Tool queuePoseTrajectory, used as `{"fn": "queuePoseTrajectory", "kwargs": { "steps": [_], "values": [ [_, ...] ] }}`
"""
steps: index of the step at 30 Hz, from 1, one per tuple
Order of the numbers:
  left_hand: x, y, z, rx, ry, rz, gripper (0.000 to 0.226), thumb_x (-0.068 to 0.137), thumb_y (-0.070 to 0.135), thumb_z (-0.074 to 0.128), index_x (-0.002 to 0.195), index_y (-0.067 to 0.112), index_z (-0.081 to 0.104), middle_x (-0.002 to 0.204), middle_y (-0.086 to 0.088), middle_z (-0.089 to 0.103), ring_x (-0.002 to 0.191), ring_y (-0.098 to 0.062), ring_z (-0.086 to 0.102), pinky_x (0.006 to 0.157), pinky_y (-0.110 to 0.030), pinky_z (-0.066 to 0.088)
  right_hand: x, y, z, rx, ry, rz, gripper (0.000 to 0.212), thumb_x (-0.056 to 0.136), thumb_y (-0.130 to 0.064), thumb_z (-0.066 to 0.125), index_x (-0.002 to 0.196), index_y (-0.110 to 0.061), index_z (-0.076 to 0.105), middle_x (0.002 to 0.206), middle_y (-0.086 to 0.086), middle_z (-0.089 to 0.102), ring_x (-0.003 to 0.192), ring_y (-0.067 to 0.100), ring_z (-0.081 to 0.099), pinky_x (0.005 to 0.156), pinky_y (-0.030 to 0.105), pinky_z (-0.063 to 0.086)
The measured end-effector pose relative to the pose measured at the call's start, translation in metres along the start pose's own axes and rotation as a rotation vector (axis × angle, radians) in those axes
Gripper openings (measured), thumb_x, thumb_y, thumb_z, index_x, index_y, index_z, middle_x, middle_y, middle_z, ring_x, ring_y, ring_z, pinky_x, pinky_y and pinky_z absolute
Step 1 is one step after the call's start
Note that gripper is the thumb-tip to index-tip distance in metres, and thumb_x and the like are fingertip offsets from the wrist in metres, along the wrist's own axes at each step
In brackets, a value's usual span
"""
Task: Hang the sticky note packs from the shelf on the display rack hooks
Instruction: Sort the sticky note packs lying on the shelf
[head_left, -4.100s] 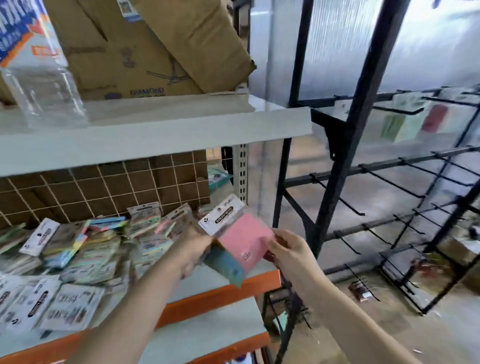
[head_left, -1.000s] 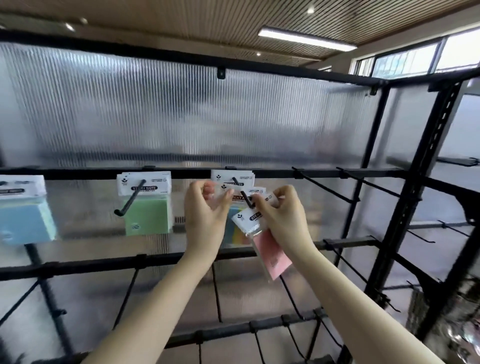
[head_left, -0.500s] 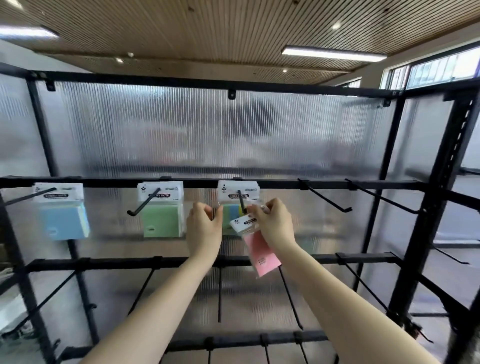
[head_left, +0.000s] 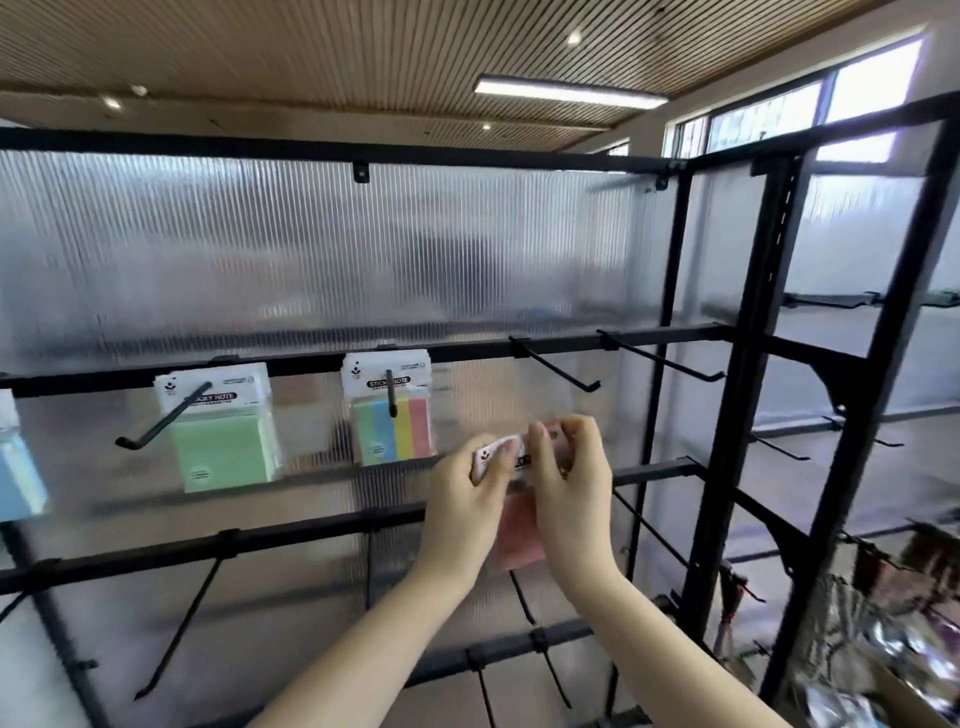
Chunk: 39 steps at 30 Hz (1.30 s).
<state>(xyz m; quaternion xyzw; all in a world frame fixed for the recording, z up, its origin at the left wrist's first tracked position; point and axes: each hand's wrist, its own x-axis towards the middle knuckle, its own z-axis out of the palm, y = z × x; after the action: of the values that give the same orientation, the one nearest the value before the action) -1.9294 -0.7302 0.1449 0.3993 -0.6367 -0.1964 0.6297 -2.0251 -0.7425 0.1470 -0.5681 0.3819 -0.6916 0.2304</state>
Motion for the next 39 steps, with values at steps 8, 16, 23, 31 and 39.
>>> {"fn": "queuePoseTrajectory", "kwargs": {
  "steps": [8, 16, 23, 31, 39],
  "values": [
    [0.024, 0.035, 0.047, -0.120, 0.002, 0.071, 0.033, 0.092, 0.031, 0.055, 0.074, 0.004, 0.057, 0.058, 0.004, 0.055, 0.056, -0.004, 0.049, 0.054, -0.022, 0.041, 0.018, -0.024, -0.049, -0.013, 0.093, -0.159, 0.023, 0.090, -0.011, 0.063, 0.094, -0.029, 0.049, 0.084, -0.027, 0.064, 0.073, -0.007, 0.062, 0.061, 0.003, 0.043],
    [0.047, 0.029, 0.058, -0.193, -0.007, 0.039, 0.027, 0.094, 0.030, 0.056, 0.068, 0.020, 0.057, 0.056, 0.010, 0.054, 0.053, -0.001, 0.049, 0.052, -0.016, 0.041, 0.048, -0.017, -0.052, 0.000, 0.107, -0.092, 0.021, 0.090, -0.012, 0.064, 0.092, -0.029, 0.053, 0.083, -0.001, 0.069, 0.075, 0.010, 0.065, 0.064, 0.014, 0.048],
    [0.056, 0.011, 0.059, -0.179, -0.019, 0.144, 0.022, 0.092, 0.035, 0.054, 0.077, 0.021, 0.063, 0.060, -0.002, 0.053, 0.053, -0.010, 0.046, 0.050, -0.025, 0.039, 0.058, -0.003, -0.051, 0.036, 0.076, -0.121, 0.010, 0.090, -0.008, 0.063, 0.095, -0.013, 0.056, 0.075, -0.001, 0.069, 0.069, 0.010, 0.065, 0.063, 0.015, 0.048],
    [0.070, -0.031, 0.055, -0.123, 0.050, 0.162, 0.020, 0.091, 0.038, 0.055, 0.097, 0.018, 0.054, 0.084, 0.009, 0.056, 0.075, -0.010, 0.057, 0.066, -0.017, 0.047, 0.074, 0.023, -0.035, -0.072, 0.036, -0.044, 0.024, 0.089, -0.007, 0.065, 0.104, -0.024, 0.056, 0.094, -0.011, 0.064, 0.090, 0.004, 0.061, 0.077, 0.016, 0.047],
    [0.105, -0.098, 0.050, 0.080, 0.020, -0.036, 0.035, 0.092, 0.045, 0.048, 0.108, 0.013, 0.049, 0.101, -0.001, 0.057, 0.093, -0.015, 0.058, 0.077, -0.027, 0.050, 0.108, 0.068, 0.010, -0.135, 0.035, 0.096, 0.038, 0.090, -0.010, 0.060, 0.123, -0.025, 0.047, 0.114, -0.014, 0.050, 0.104, -0.001, 0.050, 0.082, 0.010, 0.042]
  ]
}}
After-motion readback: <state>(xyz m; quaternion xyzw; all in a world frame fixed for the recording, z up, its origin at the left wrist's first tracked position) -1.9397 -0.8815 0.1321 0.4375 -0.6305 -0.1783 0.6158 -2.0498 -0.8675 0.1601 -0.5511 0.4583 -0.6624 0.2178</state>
